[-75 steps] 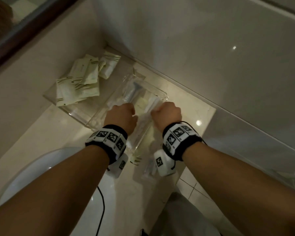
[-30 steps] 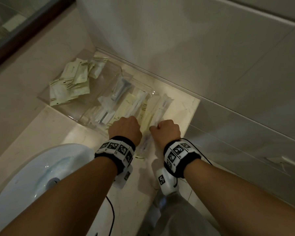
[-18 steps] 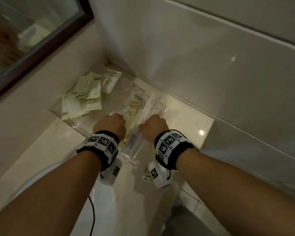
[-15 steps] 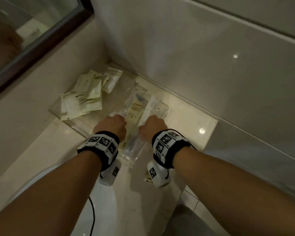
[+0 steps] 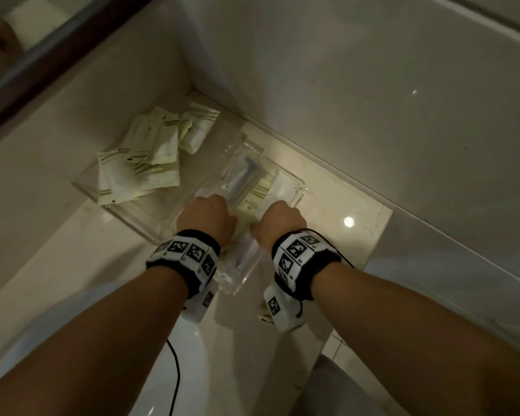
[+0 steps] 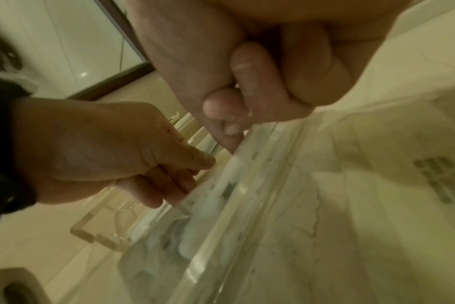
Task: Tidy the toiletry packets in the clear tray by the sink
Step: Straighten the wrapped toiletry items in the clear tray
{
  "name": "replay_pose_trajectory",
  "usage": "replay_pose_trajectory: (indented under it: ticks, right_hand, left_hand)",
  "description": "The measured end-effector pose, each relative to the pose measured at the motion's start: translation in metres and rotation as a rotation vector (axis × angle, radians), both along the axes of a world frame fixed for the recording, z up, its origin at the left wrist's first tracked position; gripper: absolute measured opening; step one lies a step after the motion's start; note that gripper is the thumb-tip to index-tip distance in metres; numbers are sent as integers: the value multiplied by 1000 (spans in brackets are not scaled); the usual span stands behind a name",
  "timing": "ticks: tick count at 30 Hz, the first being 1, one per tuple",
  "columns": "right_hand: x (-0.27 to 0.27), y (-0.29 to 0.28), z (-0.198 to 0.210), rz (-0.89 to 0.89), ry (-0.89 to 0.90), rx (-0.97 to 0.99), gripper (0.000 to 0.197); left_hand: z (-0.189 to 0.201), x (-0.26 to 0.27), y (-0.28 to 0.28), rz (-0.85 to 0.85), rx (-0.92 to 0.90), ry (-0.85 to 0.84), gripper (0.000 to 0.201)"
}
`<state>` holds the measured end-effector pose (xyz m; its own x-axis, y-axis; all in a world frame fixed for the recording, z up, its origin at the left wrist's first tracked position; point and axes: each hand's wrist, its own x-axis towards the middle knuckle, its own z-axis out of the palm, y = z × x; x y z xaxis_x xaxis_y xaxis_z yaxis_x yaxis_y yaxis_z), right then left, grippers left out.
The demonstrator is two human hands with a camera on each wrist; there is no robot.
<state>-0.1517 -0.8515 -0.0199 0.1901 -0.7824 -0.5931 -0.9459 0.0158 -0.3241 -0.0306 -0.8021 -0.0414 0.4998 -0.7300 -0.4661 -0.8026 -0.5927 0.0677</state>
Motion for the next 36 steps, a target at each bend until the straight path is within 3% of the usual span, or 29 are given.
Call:
replay_pose_trajectory:
  ticks: [6,14,19,22,27,31,36]
  right_hand:
    - [-14,4,4,-87,-56,-50,32]
    - [-62,20,6,-192,-103,-88,28]
    - [-98,35,1,-241,-83,-110,36]
    - [-123,42,-3,-225,-65,-115,38]
    - [-159,50,-11,-192,-30,-172,43]
    - [-178,54,-15,-117,17,-224,61]
    - [-193,58,-17,-64,57,-251,63]
  left_hand:
    - [16,-11,12,-34,-33,30,40]
    - [42,-64,38,-98,-86,119,33]
    - [39,-102,61,-190,-45,103,44]
    - [35,-122,72,-249,1,67,46]
    - [24,-141,83,-309,15,-17,22]
    - [21,-145,86,-264,20,-31,10]
    - [22,-149,85,-232,51,-16,14]
